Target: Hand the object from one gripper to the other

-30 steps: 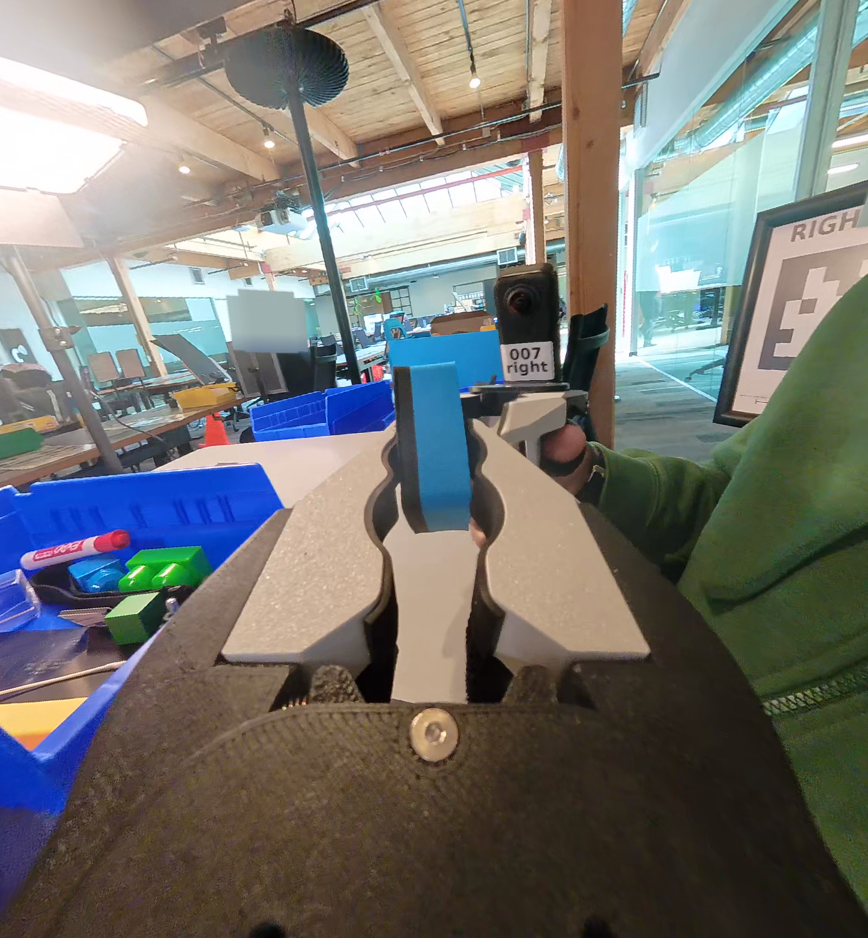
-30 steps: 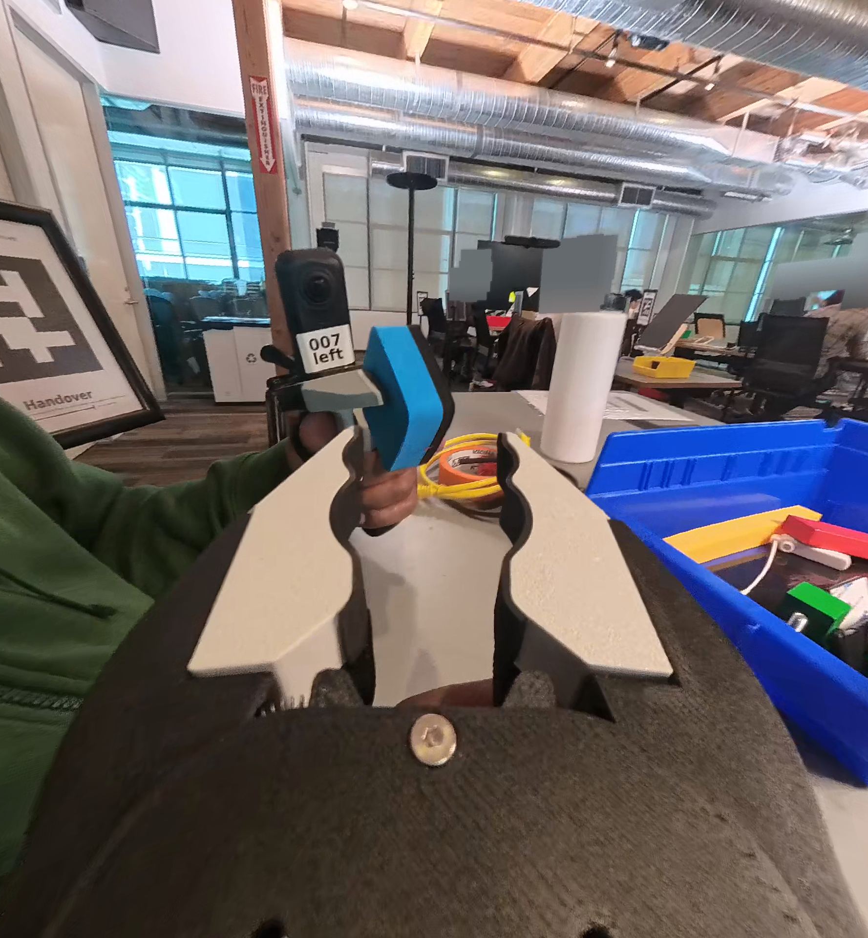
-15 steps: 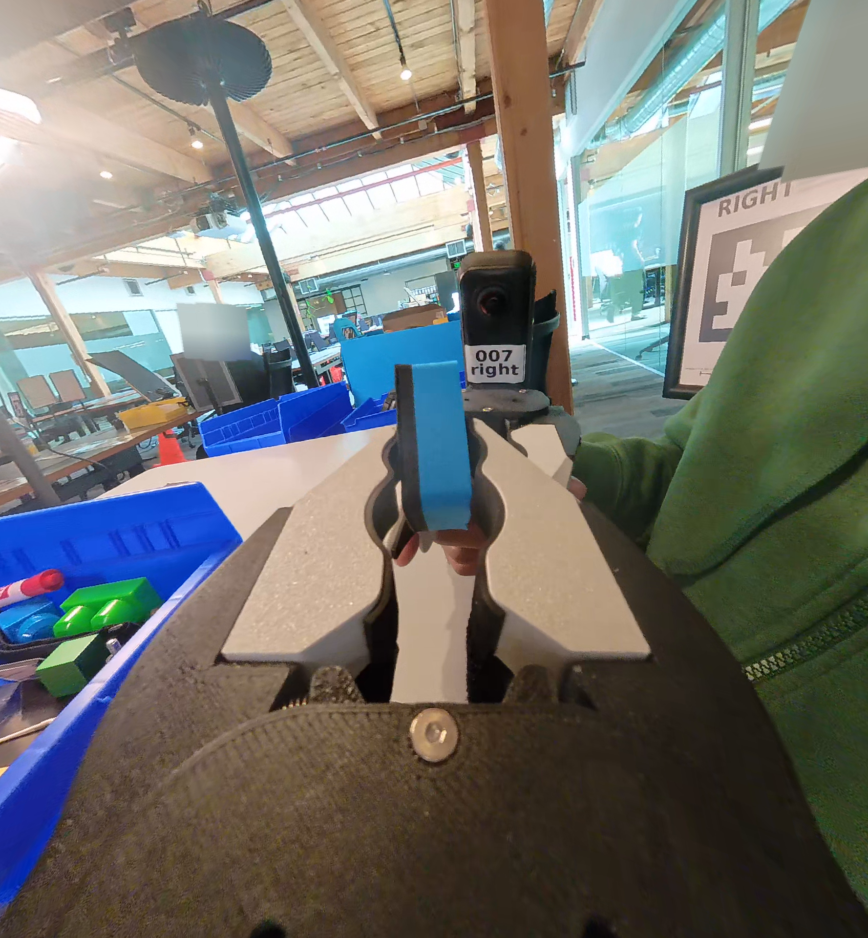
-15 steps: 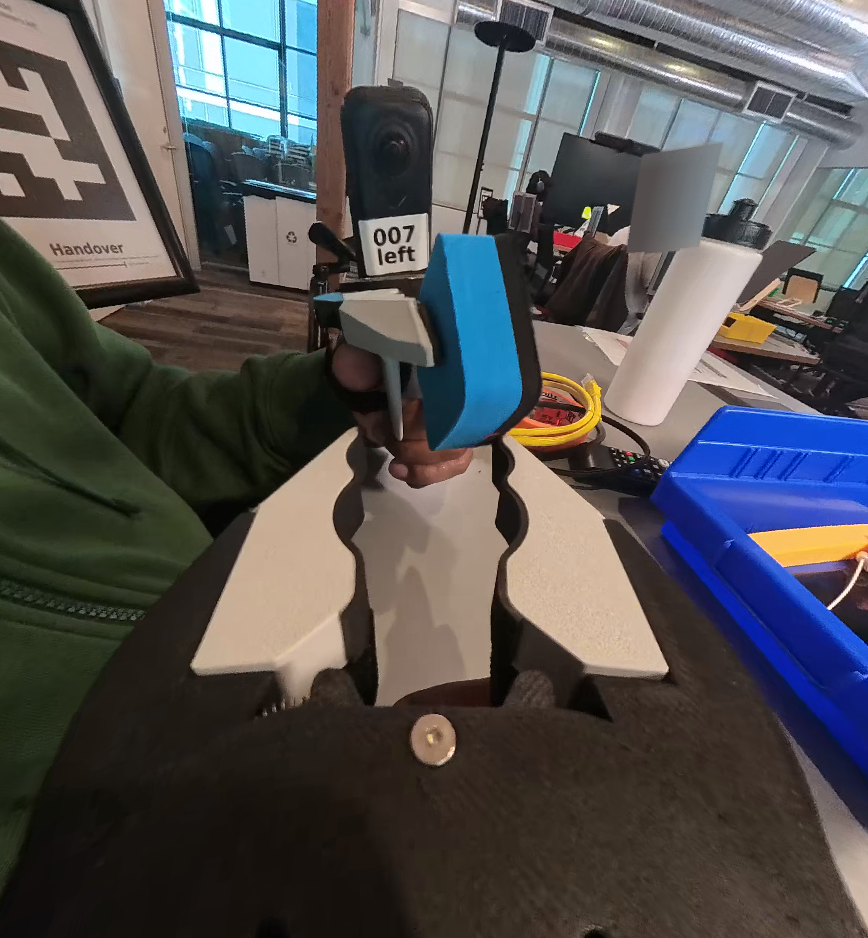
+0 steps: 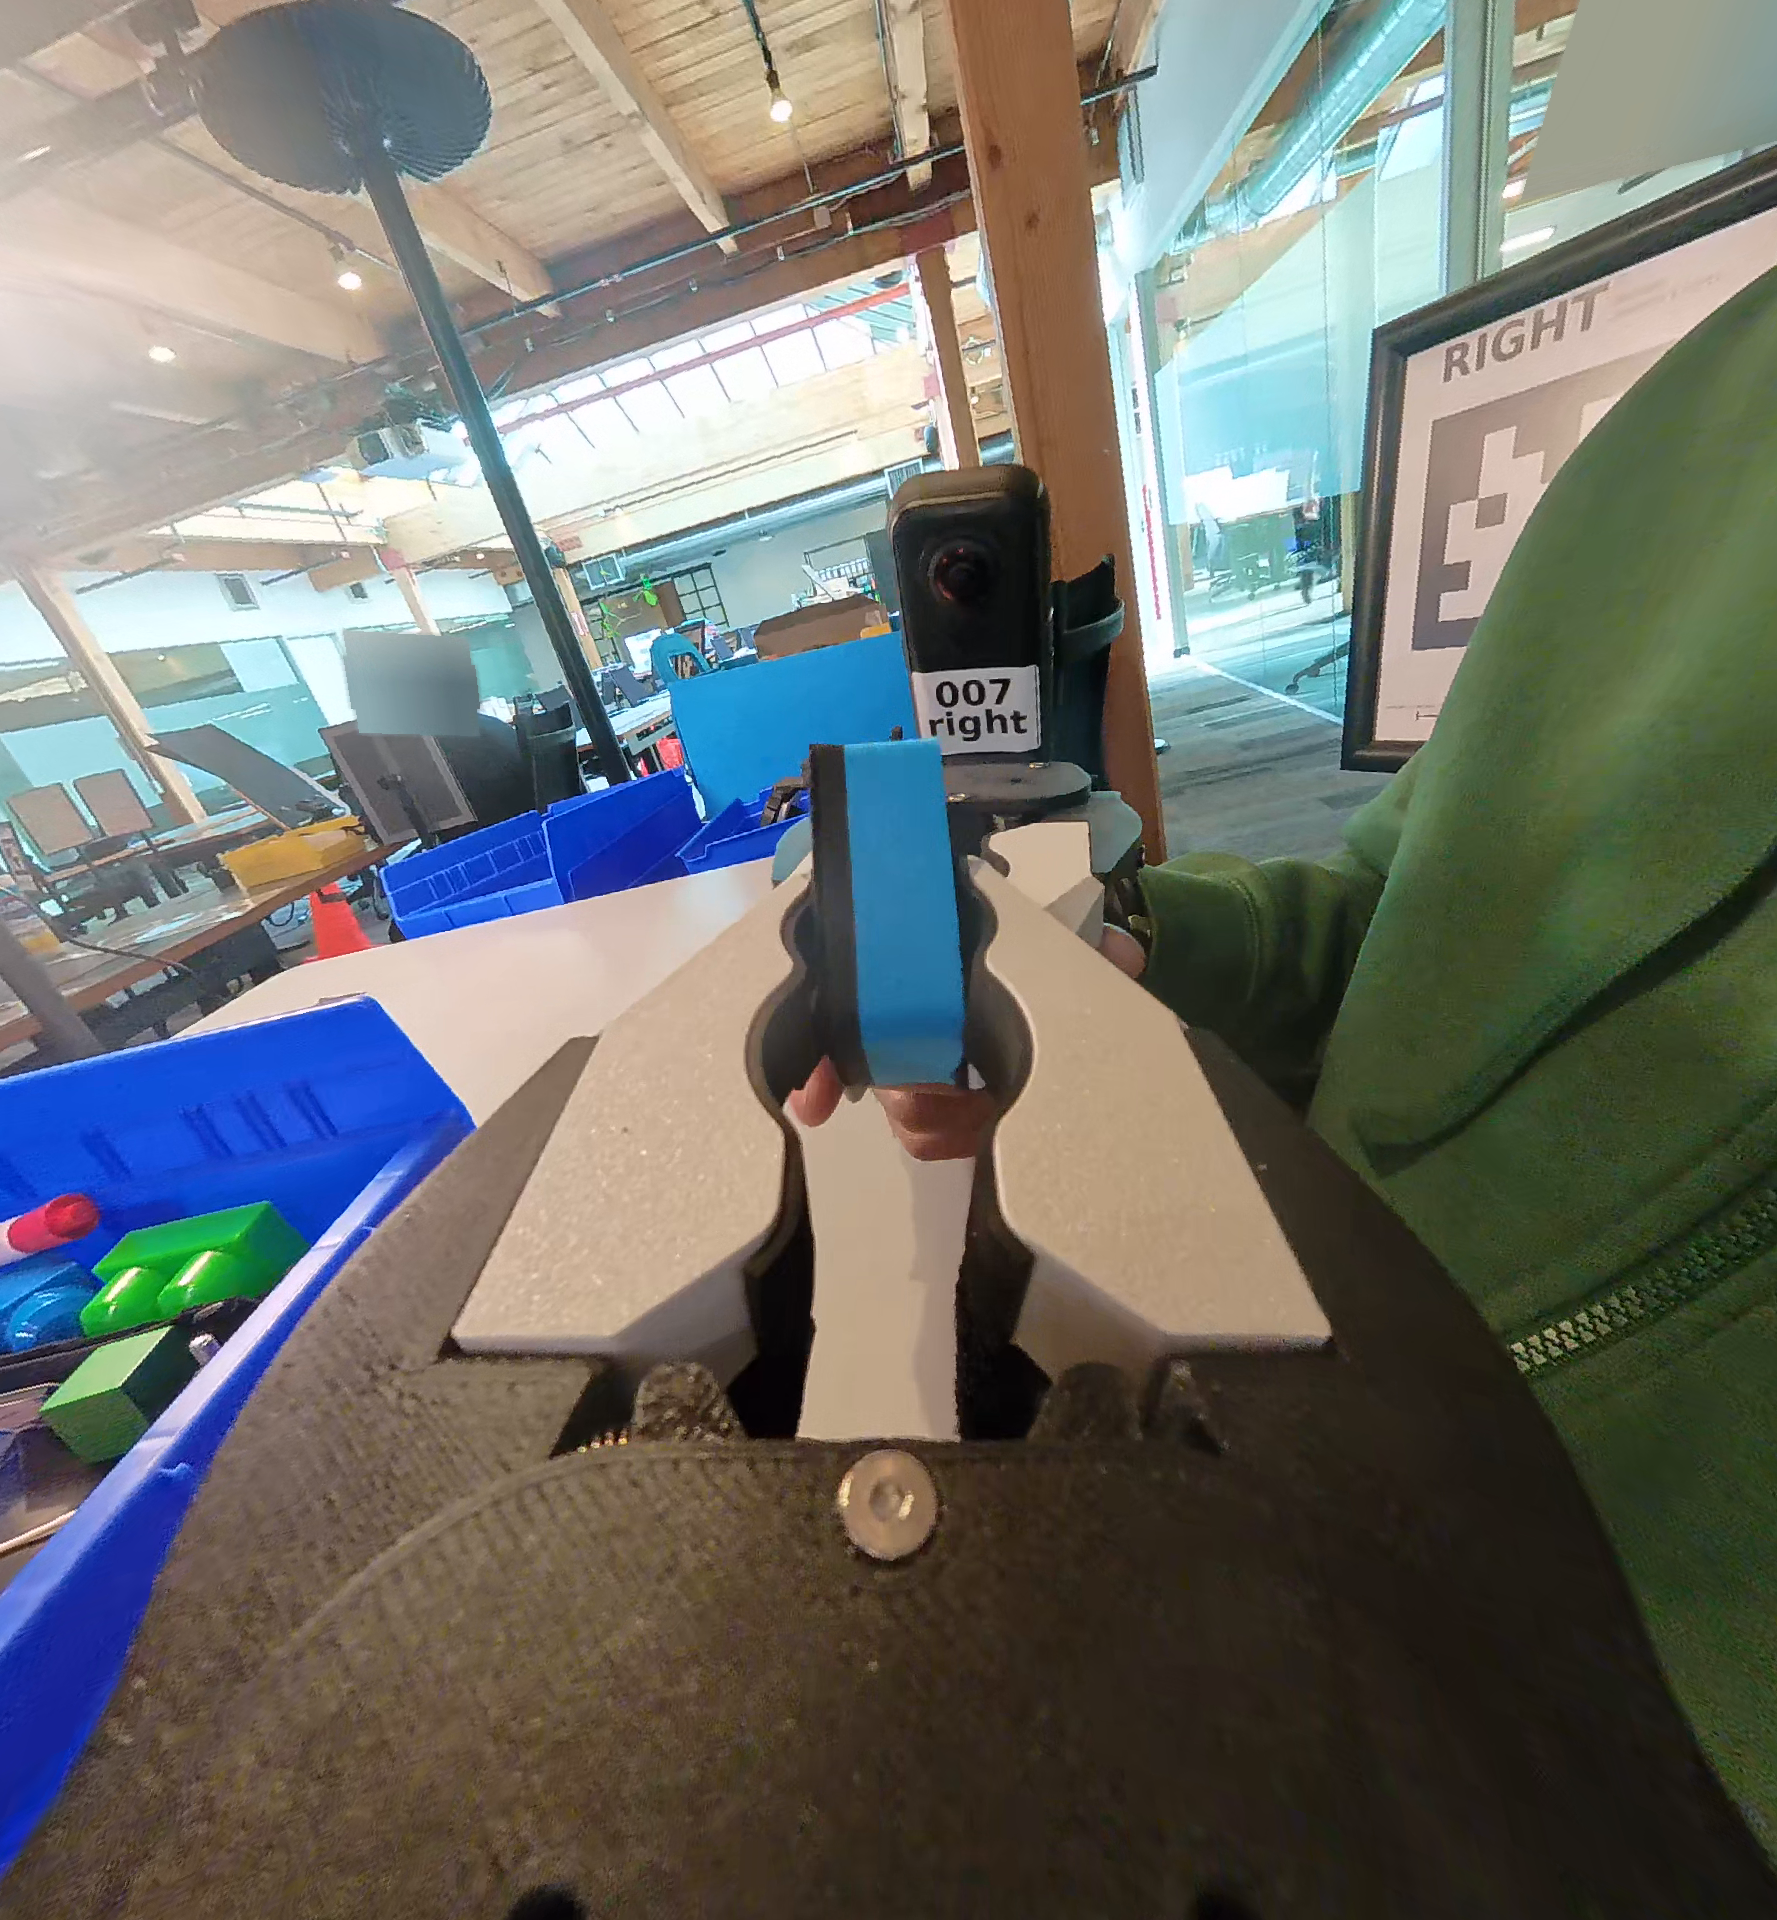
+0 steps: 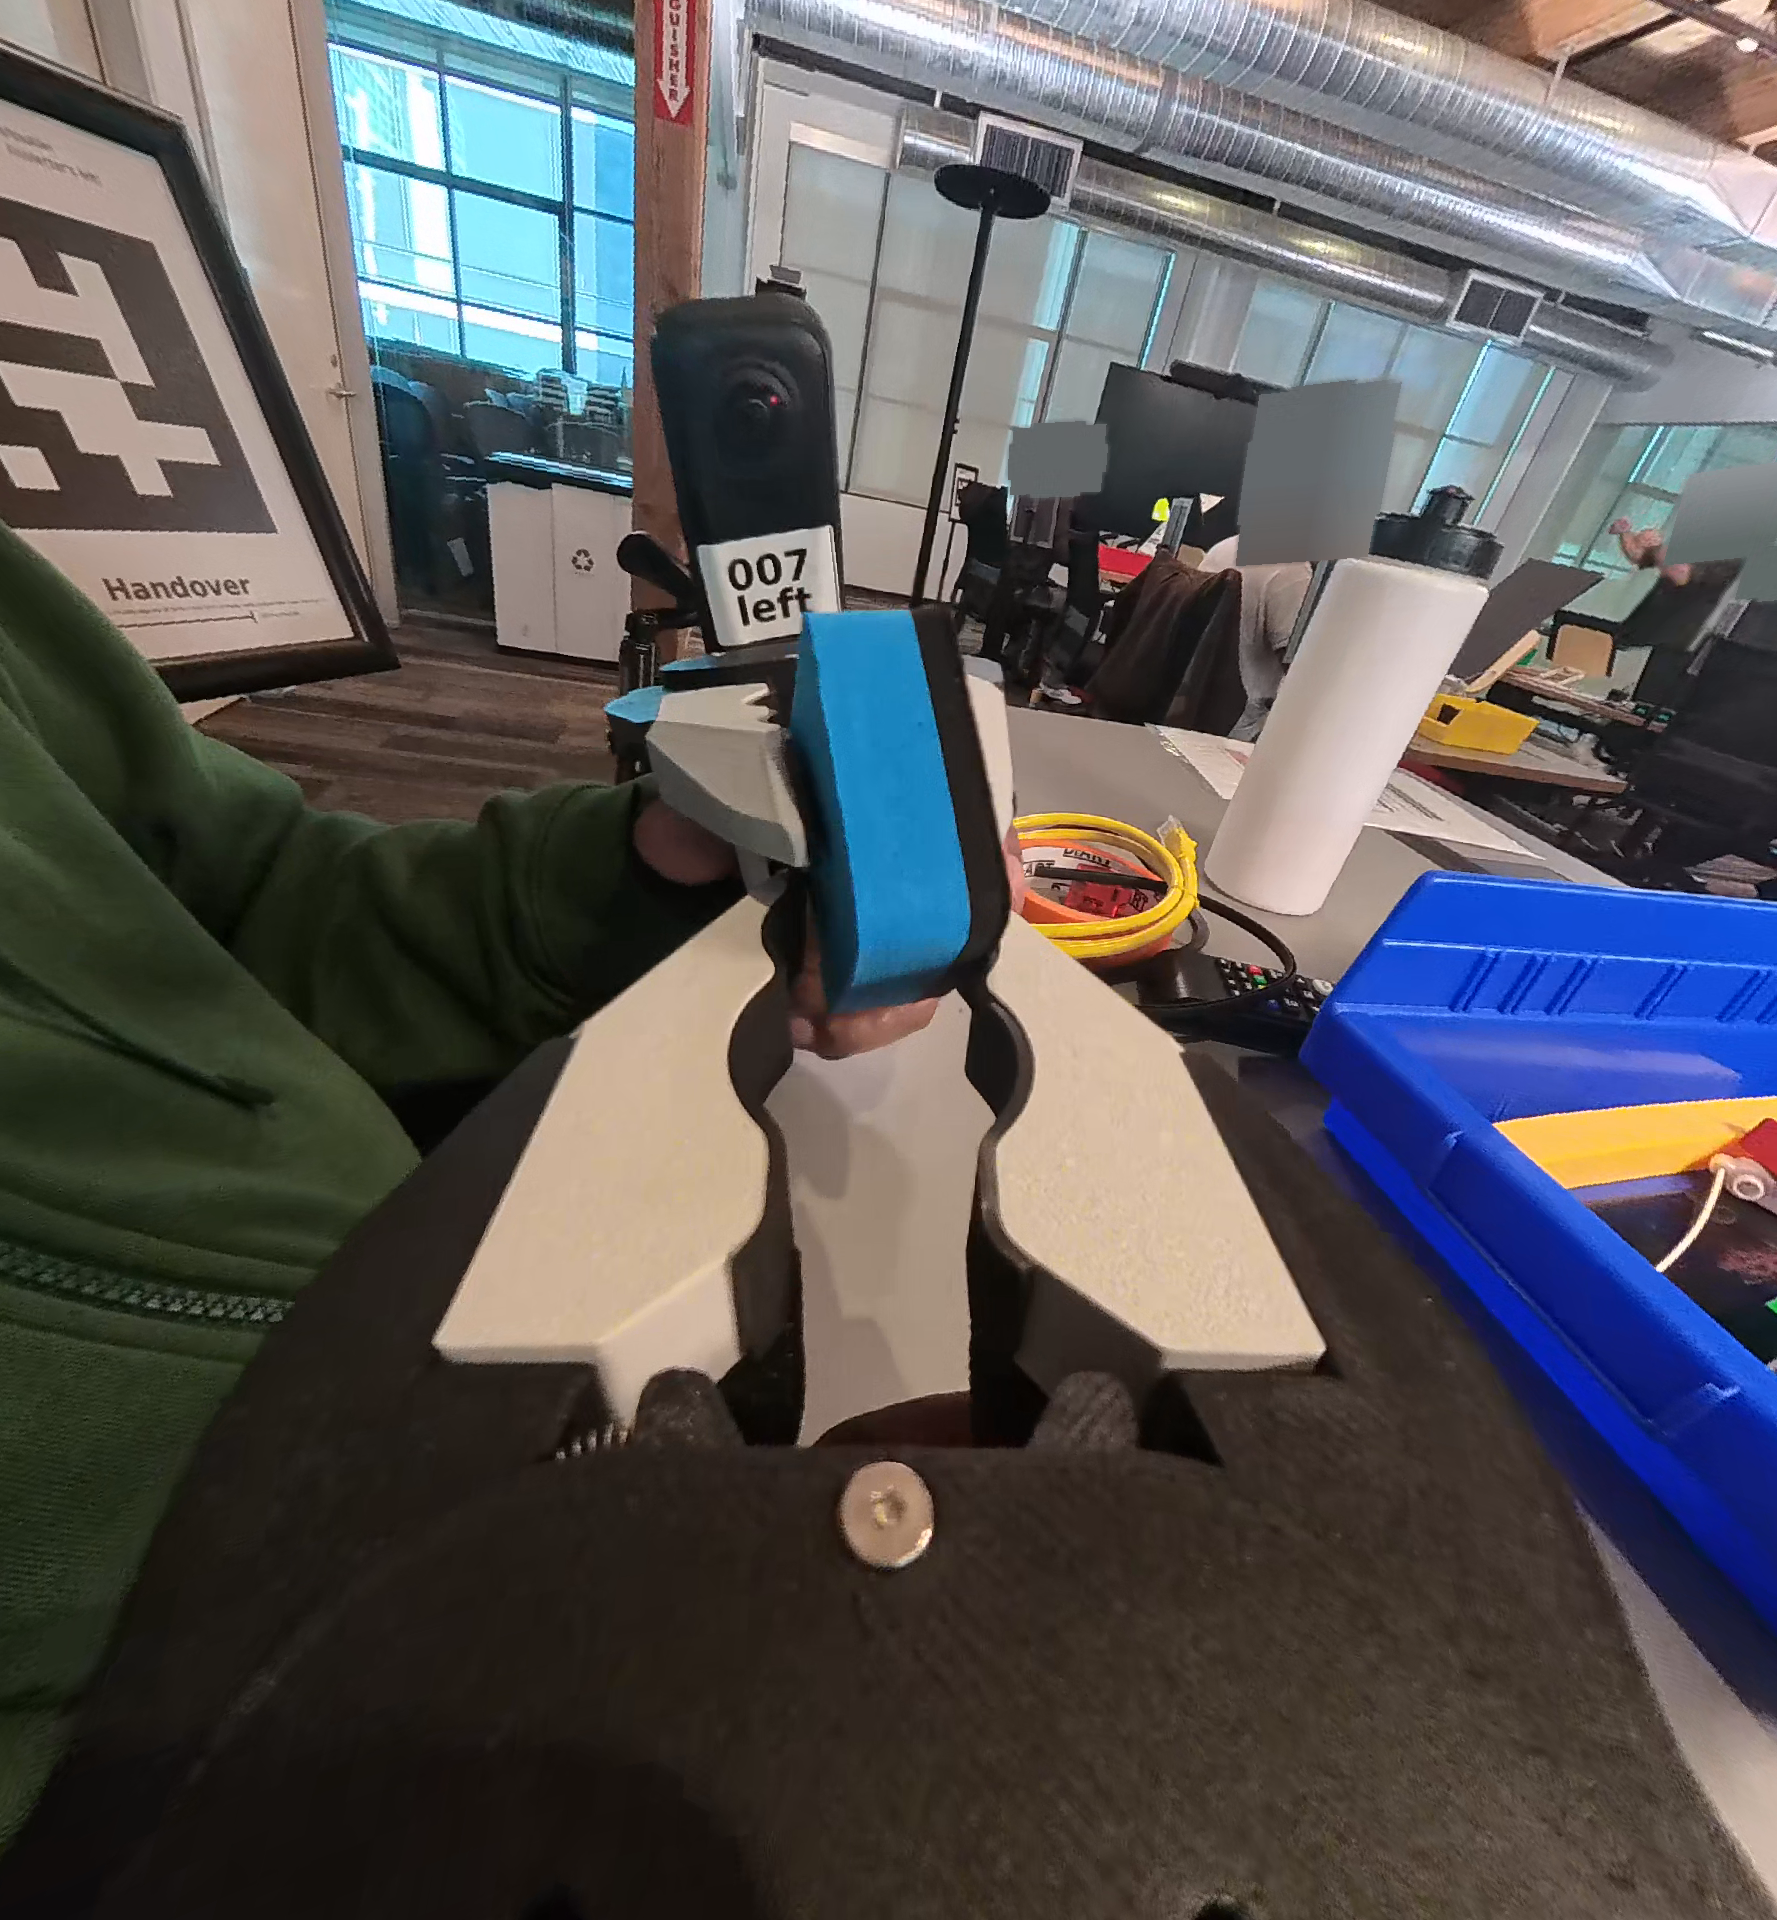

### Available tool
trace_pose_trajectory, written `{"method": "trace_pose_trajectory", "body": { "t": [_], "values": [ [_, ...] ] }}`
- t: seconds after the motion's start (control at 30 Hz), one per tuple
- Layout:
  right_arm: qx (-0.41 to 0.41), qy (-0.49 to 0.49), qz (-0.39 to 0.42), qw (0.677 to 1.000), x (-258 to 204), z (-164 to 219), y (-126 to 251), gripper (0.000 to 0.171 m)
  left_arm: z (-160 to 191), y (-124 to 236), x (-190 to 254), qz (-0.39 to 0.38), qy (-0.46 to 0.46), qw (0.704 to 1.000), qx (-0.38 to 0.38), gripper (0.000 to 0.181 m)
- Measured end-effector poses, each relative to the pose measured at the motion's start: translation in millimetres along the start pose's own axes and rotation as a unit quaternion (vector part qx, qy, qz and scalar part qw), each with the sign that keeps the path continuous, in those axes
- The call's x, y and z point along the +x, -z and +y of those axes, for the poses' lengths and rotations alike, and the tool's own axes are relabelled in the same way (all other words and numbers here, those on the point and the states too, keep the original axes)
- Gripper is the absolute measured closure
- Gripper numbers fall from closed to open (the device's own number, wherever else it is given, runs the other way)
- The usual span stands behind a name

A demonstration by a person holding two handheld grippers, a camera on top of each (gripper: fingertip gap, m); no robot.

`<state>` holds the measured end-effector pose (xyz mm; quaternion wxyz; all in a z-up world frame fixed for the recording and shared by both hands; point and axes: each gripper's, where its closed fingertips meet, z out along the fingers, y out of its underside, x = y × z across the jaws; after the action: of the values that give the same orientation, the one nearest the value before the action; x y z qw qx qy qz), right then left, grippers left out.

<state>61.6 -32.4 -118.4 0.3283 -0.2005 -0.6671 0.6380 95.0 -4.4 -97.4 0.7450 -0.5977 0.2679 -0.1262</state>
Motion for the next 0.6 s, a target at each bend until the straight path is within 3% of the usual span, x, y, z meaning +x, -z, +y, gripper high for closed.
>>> {"method": "trace_pose_trajectory", "body": {
  "t": [0.3, 0.6],
  "values": [
    [-0.001, 0.039, 0.056, 0.998, 16, -2, 3, 0.146, 1, 2, -12, -0.035, 0.002, 0.999, -0.004, 0.149],
    [-0.012, 0.160, 0.191, 0.968, 47, -7, 11, 0.148, 0, 10, -40, -0.106, 0.019, 0.994, 0.003, 0.136]
  ]
}}
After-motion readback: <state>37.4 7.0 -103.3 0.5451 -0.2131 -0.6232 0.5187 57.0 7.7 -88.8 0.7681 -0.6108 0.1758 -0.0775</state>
